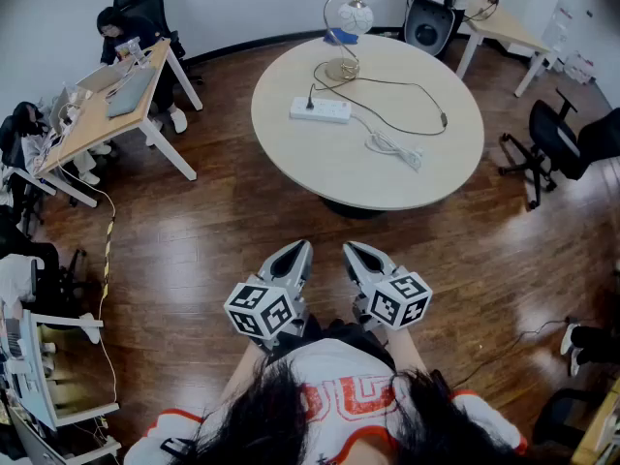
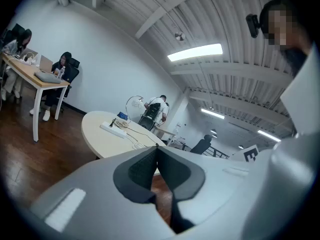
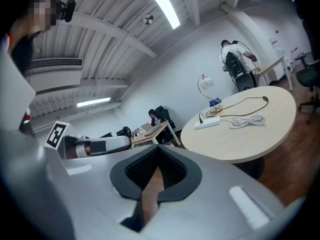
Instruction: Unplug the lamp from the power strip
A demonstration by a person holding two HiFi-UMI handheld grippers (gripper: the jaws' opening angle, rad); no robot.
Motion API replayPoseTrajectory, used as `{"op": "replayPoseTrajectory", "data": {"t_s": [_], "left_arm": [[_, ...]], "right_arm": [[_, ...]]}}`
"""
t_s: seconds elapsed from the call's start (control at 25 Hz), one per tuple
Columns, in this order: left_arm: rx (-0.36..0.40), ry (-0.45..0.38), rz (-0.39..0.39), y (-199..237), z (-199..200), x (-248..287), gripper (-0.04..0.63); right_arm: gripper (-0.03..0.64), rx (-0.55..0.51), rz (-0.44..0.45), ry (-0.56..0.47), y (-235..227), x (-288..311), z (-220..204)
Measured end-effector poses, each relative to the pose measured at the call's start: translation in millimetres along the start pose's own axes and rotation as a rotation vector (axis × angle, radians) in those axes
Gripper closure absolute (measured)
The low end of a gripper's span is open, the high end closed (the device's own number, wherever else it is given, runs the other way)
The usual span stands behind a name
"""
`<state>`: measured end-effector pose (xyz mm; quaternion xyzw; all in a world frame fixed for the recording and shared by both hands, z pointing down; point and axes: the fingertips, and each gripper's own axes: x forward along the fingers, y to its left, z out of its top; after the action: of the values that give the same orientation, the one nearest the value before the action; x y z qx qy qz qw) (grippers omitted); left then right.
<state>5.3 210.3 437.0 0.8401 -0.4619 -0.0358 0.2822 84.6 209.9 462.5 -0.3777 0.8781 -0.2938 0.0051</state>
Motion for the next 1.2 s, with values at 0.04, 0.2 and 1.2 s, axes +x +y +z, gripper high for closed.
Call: {"op": "replayPoseTrajectory", "data": {"t_s": [0.04,0.2,1.2], "left_arm": [[-0.002,-0.004,0.004,-1,1,2,0.595],[-0.003,-0.011,0.026,2,4,10,0.595],[0.025,0.034,-0.101,144,121,138,0.595]], "right_arm": [[0.615,0.006,0.007,0.005,-2,0,0],[0.615,0.025,0.03,0.019,-11,7,2],[0.615,0.011,-0.05,-0.015,-61,204,97]]}}
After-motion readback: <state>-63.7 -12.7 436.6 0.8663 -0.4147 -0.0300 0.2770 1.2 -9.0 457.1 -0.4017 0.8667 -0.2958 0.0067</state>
